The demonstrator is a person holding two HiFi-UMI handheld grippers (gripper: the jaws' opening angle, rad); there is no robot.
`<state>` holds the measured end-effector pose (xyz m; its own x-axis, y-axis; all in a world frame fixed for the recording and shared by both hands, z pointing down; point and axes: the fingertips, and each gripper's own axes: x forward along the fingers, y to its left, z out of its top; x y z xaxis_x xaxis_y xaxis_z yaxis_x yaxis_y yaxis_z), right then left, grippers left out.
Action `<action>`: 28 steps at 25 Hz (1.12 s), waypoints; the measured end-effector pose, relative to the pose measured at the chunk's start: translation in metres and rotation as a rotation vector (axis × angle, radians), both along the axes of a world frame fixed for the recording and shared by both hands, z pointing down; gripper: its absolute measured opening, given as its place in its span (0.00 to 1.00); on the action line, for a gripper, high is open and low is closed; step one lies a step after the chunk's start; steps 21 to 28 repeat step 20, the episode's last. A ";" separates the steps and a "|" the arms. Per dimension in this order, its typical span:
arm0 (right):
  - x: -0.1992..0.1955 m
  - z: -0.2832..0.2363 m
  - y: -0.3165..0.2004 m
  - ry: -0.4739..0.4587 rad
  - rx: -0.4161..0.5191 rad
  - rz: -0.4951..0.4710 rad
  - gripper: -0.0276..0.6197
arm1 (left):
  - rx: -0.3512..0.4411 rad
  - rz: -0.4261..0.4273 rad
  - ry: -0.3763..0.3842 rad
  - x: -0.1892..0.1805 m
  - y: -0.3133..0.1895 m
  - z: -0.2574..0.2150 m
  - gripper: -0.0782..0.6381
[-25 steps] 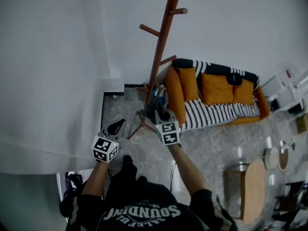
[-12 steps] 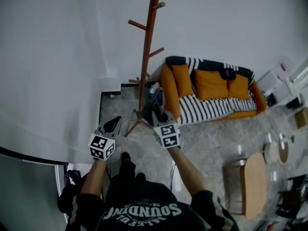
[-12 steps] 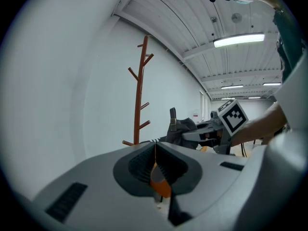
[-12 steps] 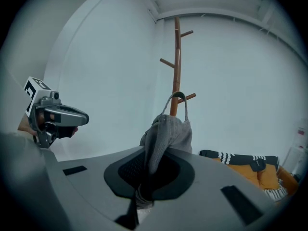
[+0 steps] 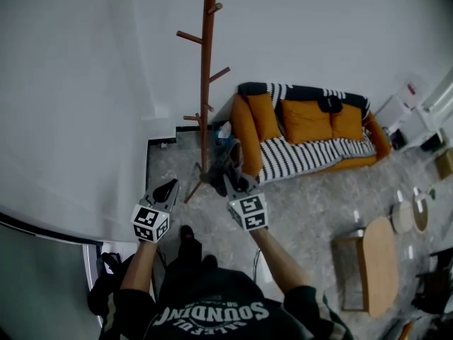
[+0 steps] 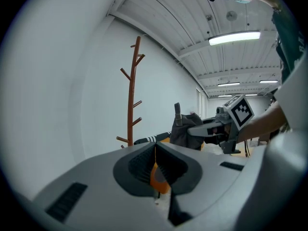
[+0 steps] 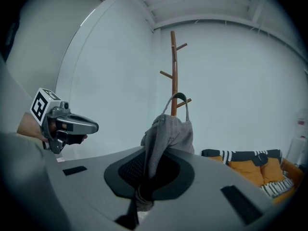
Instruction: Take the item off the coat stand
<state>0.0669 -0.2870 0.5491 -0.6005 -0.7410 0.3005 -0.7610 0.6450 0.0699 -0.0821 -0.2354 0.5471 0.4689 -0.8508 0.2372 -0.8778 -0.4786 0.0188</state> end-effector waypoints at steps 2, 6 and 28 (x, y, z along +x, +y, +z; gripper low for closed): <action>0.001 0.002 0.004 -0.002 -0.003 -0.005 0.06 | -0.002 -0.002 0.000 0.001 0.001 0.001 0.11; 0.002 0.005 0.007 0.003 -0.001 -0.014 0.06 | 0.001 -0.010 0.003 0.001 0.003 0.000 0.11; -0.003 0.004 -0.001 0.011 0.003 -0.016 0.06 | 0.000 -0.018 0.014 -0.002 0.000 0.000 0.11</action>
